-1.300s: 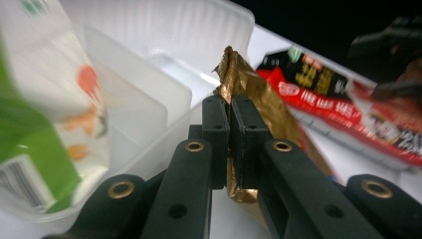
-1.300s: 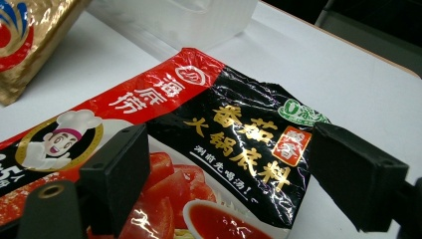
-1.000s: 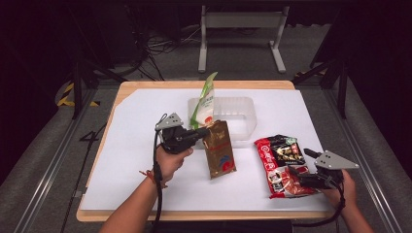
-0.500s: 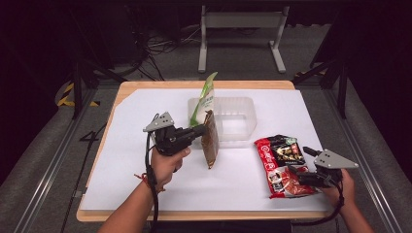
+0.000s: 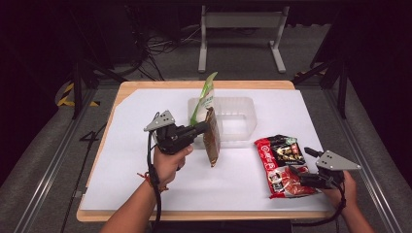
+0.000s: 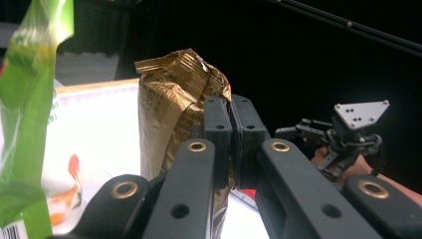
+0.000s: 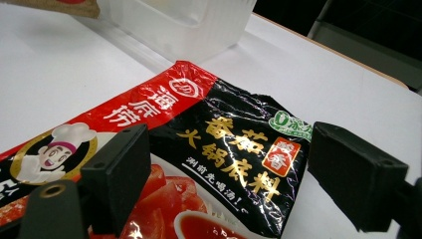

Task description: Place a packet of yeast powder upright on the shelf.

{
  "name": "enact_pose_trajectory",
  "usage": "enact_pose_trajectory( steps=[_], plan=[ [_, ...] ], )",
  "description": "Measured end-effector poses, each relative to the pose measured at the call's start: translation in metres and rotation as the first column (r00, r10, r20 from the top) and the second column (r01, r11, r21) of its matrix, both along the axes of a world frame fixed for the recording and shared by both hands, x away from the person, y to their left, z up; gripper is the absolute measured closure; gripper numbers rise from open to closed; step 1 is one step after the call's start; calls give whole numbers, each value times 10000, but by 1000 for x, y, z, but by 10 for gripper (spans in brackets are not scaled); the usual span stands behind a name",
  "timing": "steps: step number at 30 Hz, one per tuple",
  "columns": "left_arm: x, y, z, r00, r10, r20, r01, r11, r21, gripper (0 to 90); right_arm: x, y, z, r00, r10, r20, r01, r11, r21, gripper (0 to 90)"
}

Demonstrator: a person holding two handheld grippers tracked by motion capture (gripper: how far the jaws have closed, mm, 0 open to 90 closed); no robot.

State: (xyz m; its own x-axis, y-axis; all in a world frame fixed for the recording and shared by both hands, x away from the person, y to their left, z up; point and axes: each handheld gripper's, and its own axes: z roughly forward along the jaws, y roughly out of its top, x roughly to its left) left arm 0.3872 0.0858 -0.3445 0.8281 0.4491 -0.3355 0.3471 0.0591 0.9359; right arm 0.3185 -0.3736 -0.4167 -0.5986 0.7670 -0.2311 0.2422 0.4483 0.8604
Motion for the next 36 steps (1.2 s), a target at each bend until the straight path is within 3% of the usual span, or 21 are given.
enact_pose_trajectory(
  steps=[9, 11, 16, 17, 19, 22, 24, 27, 30, 33, 36],
  plan=[
    [2, -7, 20, 9988, 169, 455, -162, 9998, -152, 877, -1, 1, 0, 10000, -5, -50, 5, 10000, 25, 179],
    [5, -9, 24, 9978, 294, 595, -293, 9996, -26, 877, -1, 1, -1, 10000, -5, -71, 5, 10000, 35, 179],
    [21, -11, 29, 9972, 572, 483, -573, 9984, 27, 877, -2, 1, -1, 10000, -17, -93, 17, 10000, 0, 179],
    [25, -12, 29, 9964, 691, 498, -702, 9973, 210, 877, -2, 0, -1, 9999, -34, -111, 34, 10000, 15, 179],
    [34, -13, 27, 9969, 744, 259, -749, 9970, 208, 877, -2, 0, -1, 9999, -43, -107, 43, 10000, 22, 179],
    [40, -14, 30, 9933, 1124, 283, -1130, 9934, 217, 877, -2, -1, -1, 10000, -29, -79, 29, 10000, 25, 179],
    [40, -15, 33, 9894, 1412, 337, -1424, 9892, 339, 877, -2, -1, -1, 10000, -25, -92, 26, 10000, 44, 179],
    [36, -11, 40, 9890, 1422, 396, -1427, 9897, 90, 876, -2, -2, -1, 9999, -33, -112, 34, 10000, 38, 179],
    [31, -11, 43, 9884, 1361, 672, -1382, 9900, 270, 876, -2, -3, -1, 9999, -28, -113, 28, 10000, 55, 179],
    [31, -12, 40, 9913, 1211, 506, -1227, 9920, 297, 876, -2, -2, -1, 9999, -19, -114, 19, 10000, 1, 178],
    [36, -16, 33, 9896, 1381, 401, -1403, 9884, 588, 875, -3, -1, -1, 10000, -2, -81, 1, 10000, -90, 178]
  ],
)
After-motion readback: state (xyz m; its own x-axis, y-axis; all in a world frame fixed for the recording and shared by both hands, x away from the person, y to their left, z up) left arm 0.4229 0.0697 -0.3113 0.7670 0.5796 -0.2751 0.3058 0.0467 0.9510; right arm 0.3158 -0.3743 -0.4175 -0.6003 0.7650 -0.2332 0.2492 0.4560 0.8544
